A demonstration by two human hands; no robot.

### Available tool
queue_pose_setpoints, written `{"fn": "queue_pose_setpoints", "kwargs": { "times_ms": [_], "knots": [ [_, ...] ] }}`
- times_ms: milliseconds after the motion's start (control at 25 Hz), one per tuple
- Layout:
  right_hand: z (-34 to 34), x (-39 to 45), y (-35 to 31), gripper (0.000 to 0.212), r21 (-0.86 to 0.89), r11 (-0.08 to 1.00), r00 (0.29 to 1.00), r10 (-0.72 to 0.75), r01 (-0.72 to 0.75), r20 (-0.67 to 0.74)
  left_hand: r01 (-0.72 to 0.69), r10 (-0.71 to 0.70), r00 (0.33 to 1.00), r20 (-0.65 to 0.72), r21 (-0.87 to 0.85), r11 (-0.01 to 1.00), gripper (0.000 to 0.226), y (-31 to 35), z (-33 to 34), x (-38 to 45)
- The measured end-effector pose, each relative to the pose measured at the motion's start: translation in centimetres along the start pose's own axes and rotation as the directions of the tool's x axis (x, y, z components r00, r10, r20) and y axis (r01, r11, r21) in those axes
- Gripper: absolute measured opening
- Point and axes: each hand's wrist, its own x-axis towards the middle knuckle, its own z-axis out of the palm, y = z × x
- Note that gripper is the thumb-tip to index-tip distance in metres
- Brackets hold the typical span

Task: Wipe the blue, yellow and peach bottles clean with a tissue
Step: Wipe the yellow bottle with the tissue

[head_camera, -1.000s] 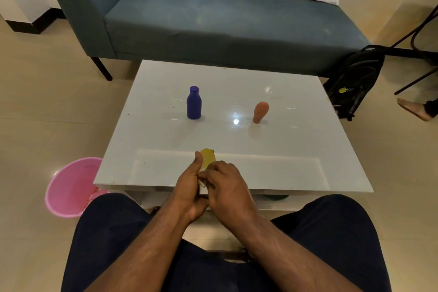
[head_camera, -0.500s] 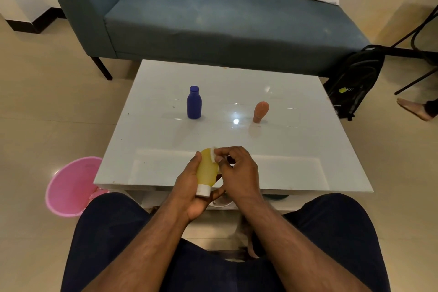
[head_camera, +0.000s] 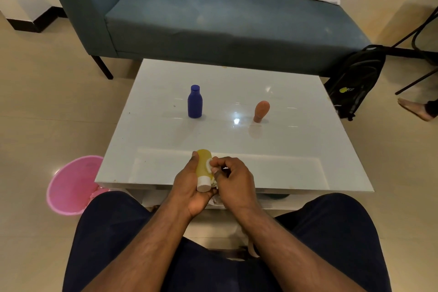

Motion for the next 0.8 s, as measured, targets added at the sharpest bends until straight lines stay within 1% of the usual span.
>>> {"fn": "queue_pose_setpoints", "kwargs": {
  "times_ms": [120, 240, 360, 440, 560, 600, 720, 760, 800],
  "knots": [
    [0.4, -1.9, -0.1, 0.014, -0.076, 0.995, 0.997, -0.068, 0.071, 0.036, 0.036, -0.036, 0.999, -0.001, -0.116, 0.993, 0.052, 0.5, -0.2, 0.3],
    [0.5, -2.7, -0.1, 0.021, -0.133, 0.968, 0.977, -0.206, 0.211, 0.045, 0.048, -0.052, 0.998, -0.027, -0.119, 0.992, 0.053, 0.6, -0.5, 0.9],
    [0.5, -2.3, 0.7, 0.02, -0.218, 0.887, 0.913, -0.406, 0.406, 0.051, 0.06, -0.063, 0.998, -0.013, -0.165, 0.985, 0.058, 0.5, -1.2, 1.4],
    [0.5, -1.8, 1.8, 0.019, -0.274, 0.825, 0.864, -0.501, 0.495, 0.051, 0.079, -0.075, 0.997, 0.026, -0.218, 0.973, 0.061, 0.5, -1.6, 1.7],
    [0.6, -1.5, 2.3, 0.019, -0.317, 0.808, 0.856, -0.516, 0.496, 0.025, 0.076, -0.07, 0.997, 0.037, -0.242, 0.967, 0.059, 0.4, -1.7, 1.8],
    [0.8, -1.7, 2.1, 0.02, -0.341, 0.781, 0.84, -0.541, 0.523, 0.047, 0.072, -0.064, 0.997, 0.037, -0.249, 0.966, 0.06, 0.4, -1.9, 2.1],
    [0.7, -1.9, 1.8, 0.027, -0.389, 0.655, 0.753, -0.629, 0.647, 0.193, 0.084, -0.073, 0.996, 0.058, -0.228, 0.97, 0.06, 0.5, -2.4, 2.5],
    [0.4, -1.4, 2.0, 0.027, -0.391, 0.644, 0.744, -0.636, 0.657, 0.203, 0.078, -0.065, 0.996, 0.065, -0.221, 0.972, 0.057, 0.5, -2.4, 2.7],
    [0.2, -0.9, 2.1, 0.026, -0.377, 0.675, 0.764, -0.62, 0.634, 0.176, 0.067, -0.053, 0.996, 0.069, -0.224, 0.972, 0.055, 0.6, -2.2, 2.7]
  ]
}}
